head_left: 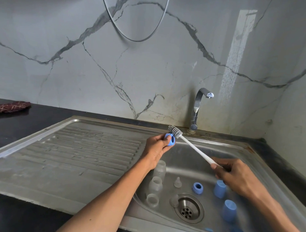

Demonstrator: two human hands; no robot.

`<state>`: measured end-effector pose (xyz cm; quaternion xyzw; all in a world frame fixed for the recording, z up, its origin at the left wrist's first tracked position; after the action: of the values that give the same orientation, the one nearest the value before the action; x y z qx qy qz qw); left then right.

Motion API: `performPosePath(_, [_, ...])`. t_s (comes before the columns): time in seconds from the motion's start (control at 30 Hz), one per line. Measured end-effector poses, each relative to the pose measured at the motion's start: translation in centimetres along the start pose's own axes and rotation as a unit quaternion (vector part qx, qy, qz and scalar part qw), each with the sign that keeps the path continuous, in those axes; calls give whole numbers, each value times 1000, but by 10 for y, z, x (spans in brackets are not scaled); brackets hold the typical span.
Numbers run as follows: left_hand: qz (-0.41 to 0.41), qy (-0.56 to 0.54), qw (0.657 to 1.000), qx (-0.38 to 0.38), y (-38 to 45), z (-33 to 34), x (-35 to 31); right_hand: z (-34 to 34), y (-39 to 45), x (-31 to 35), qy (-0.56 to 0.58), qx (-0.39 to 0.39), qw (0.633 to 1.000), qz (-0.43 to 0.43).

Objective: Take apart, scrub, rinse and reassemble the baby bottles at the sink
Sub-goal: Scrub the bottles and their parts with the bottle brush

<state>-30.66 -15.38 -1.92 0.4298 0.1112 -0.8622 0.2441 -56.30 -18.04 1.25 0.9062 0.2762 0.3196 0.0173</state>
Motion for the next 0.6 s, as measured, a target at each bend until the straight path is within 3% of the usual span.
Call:
performPosePath(0.2, [37,31,999,-21,6,-12,-7,-3,-4,5,-33,3,999,-11])
performPosePath(0.4, [71,158,984,32,3,-4,2,-7,-2,4,-62,-16,998,8])
performPosePath(0.6, [91,96,990,-55,11,-17,-6,-3,-4,8,-60,0,998,-3])
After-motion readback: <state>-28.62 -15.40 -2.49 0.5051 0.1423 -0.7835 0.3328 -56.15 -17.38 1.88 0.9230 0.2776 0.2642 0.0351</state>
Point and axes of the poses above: each hand's wrist, its own y-axis towards the middle knuckle, its own z-axis out of the palm, x = y × z, the point moved 4 cm from there along y, towards the middle knuckle, and after that the axes turned 4 degrees about -y, right-handed, at the moved point
